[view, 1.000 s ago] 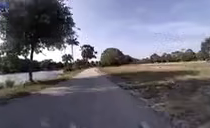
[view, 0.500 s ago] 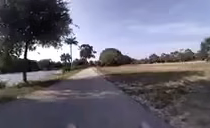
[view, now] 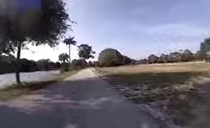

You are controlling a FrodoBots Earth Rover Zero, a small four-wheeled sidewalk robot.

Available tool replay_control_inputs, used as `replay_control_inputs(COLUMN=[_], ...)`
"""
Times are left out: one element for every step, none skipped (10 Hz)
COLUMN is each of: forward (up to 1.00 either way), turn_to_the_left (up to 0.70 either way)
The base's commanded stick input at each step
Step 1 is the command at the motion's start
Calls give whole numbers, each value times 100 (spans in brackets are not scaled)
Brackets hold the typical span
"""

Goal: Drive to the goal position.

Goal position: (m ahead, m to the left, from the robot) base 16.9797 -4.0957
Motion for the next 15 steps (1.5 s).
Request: replay_control_inputs(forward=[100, 100, 100, 100, 100, 100, 100, 100, 100, 100, 100, 100, 100, 100, 100], turn_to_the_left=[31, 40, 40, 40, 40, 40, 40, 40, 29, 11, 3, 3, 3, 3, 3])
